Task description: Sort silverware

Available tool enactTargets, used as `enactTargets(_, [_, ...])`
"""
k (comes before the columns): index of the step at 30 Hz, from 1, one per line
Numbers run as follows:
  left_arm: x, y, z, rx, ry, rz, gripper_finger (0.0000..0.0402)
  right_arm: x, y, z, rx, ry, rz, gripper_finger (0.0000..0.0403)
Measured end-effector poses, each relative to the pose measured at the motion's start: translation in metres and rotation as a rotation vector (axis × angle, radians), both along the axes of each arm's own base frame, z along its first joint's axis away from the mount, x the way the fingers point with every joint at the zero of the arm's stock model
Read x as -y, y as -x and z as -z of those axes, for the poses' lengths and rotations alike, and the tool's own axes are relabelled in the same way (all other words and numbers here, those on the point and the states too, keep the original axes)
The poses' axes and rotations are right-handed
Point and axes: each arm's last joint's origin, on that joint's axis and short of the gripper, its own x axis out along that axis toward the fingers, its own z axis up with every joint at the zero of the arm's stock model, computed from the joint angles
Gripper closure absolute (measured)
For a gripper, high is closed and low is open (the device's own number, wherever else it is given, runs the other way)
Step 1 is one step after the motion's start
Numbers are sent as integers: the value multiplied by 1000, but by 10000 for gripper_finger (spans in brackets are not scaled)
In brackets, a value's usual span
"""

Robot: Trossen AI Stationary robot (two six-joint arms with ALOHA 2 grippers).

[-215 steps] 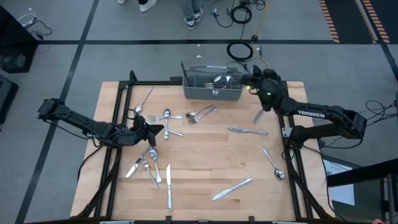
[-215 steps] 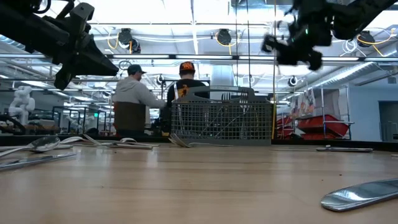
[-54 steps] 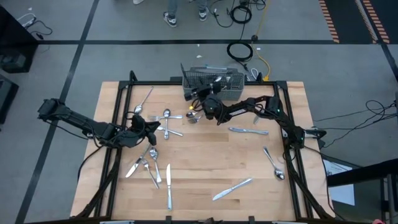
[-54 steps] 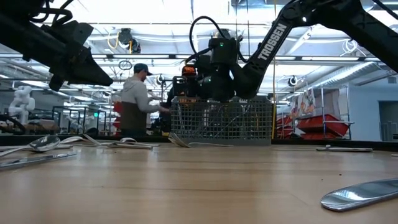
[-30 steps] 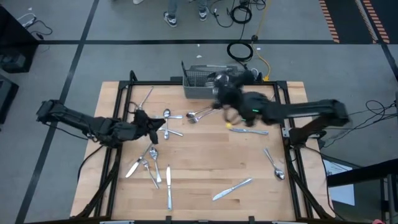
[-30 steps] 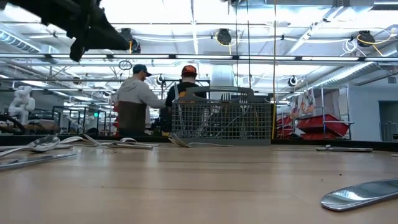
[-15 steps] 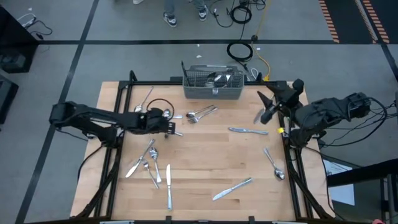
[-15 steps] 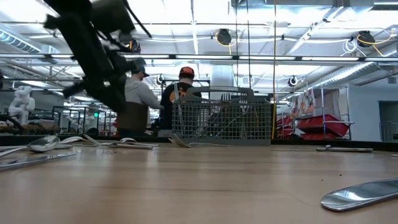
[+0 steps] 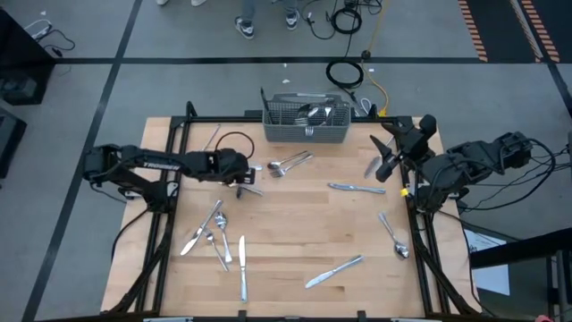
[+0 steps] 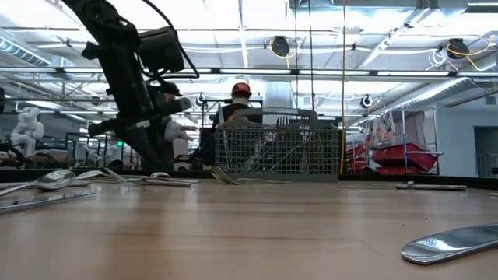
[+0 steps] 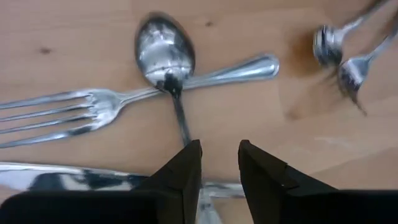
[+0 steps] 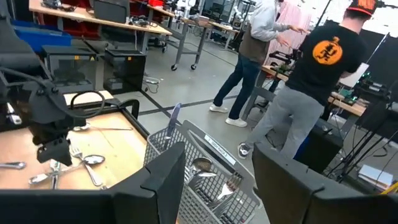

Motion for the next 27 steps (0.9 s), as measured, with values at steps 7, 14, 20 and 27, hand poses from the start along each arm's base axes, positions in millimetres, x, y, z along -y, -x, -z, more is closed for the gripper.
enactTargets(7, [-11, 0, -6, -56, -42, -19, 288, 1, 3, -1, -17, 17, -4, 227])
enactTargets(14, [-19, -6, 5, -57, -31, -40, 288, 3, 7, -1, -41, 34, -8, 227])
enactTargets(20, [-20, -13, 28, -124, 15, -20, 288, 6, 12, -2, -35, 34, -10, 227])
enactTargets(27, [-21, -17, 43, -175, 7, -51, 289, 8, 18, -5, -20, 29, -10, 227])
